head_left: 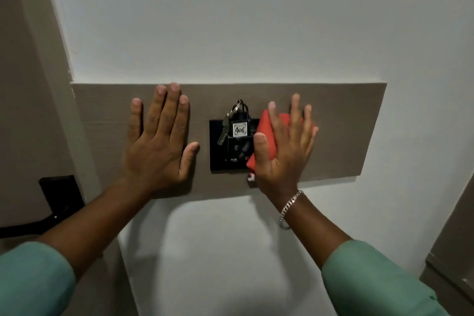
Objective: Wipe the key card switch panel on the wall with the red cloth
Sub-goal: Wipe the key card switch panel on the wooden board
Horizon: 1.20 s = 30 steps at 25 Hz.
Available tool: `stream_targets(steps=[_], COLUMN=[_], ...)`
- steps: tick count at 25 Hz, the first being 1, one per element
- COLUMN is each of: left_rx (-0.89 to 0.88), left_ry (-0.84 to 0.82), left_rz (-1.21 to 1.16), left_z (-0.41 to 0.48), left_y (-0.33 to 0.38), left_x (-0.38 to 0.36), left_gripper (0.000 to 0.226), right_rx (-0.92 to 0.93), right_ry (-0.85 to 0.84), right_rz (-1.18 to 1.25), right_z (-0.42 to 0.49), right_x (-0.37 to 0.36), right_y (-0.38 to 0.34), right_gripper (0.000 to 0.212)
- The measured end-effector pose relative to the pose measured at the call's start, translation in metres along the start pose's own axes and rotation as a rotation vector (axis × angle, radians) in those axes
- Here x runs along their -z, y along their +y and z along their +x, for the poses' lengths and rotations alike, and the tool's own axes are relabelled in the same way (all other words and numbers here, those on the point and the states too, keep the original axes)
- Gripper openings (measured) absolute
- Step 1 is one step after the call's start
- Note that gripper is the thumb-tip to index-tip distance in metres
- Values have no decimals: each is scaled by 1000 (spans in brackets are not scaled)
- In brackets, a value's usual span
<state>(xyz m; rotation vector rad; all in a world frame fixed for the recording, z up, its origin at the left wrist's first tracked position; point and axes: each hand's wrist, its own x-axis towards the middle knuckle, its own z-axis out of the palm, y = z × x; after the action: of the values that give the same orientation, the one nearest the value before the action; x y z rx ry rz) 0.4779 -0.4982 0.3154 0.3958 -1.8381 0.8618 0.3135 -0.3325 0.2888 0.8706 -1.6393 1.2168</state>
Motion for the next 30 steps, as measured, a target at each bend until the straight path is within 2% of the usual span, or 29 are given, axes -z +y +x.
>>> stream_targets(steps=[1, 3, 4, 5, 7, 8, 9, 11, 12, 13, 15, 16, 17, 20, 21, 24, 25, 28, 29, 30], left_rx=[-26, -51, -49, -45, -40, -40, -42, -50, -49, -46, -44, -43, -42, -41, -39, -39, -40, -39, -35, -35], left_ry=[-11, -21, -16, -10, 7, 15, 19, 21, 24, 26, 27, 29, 29, 30, 31, 21, 17, 17, 16, 14], left_rz=[-5, 0, 5, 11, 18, 20, 18, 4, 4, 10, 12, 9, 4, 1, 6, 8, 2, 5, 10, 10], left_z=[-1, 0, 0, 1, 0, 0, 0, 1, 1, 1, 1, 1, 1, 2, 2, 1, 2, 2, 2, 2], left_y=[0, -1, 0, 0, 0, 0, 0, 0, 0, -1, 0, 1, 0, 0, 0, 1, 1, 1, 1, 1], left_x=[-1, -1, -1, -2, -3, -3, -3, -2, -1, -1, 0, 0, 0, 1, 2, 2, 2, 3, 3, 3], left_gripper=[79, 80, 80, 80, 80, 81, 80, 80, 79, 79, 79, 79, 79, 78, 78, 79, 79, 79, 79, 79], right_rx=[53, 333, 372, 306, -18, -86, -5, 358, 446, 426, 164, 111, 184, 618, 631, 352, 343, 564, 503, 341], right_ry=[5, -52, -78, -72, 7, 36, 42, -35, -59, -58, -2, 11, 11, -82, -93, -6, 12, -8, 11, 59], right_rz=[-18, -78, -75, -46, 19, 8, -17, -76, -76, -56, -24, -29, -42, -89, -84, -76, -82, -97, -73, -48], right_z=[-4, -5, -4, -2, 1, 1, -1, 1, 3, 5, 5, 3, 2, 16, 20, 12, 7, 13, 15, 15], right_x=[0, 8, 13, 12, 2, -2, -3, 5, 10, 11, 2, -2, -3, 15, 18, 4, 0, 6, 6, 3], right_y=[-3, 18, 28, 28, 5, -6, -9, 17, 29, 34, 17, 7, 5, 42, 48, 23, 17, 34, 37, 33], right_gripper=[56, 56, 56, 56, 57, 56, 55, 54, 54, 54, 54, 53, 53, 50, 49, 49, 50, 52, 52, 53])
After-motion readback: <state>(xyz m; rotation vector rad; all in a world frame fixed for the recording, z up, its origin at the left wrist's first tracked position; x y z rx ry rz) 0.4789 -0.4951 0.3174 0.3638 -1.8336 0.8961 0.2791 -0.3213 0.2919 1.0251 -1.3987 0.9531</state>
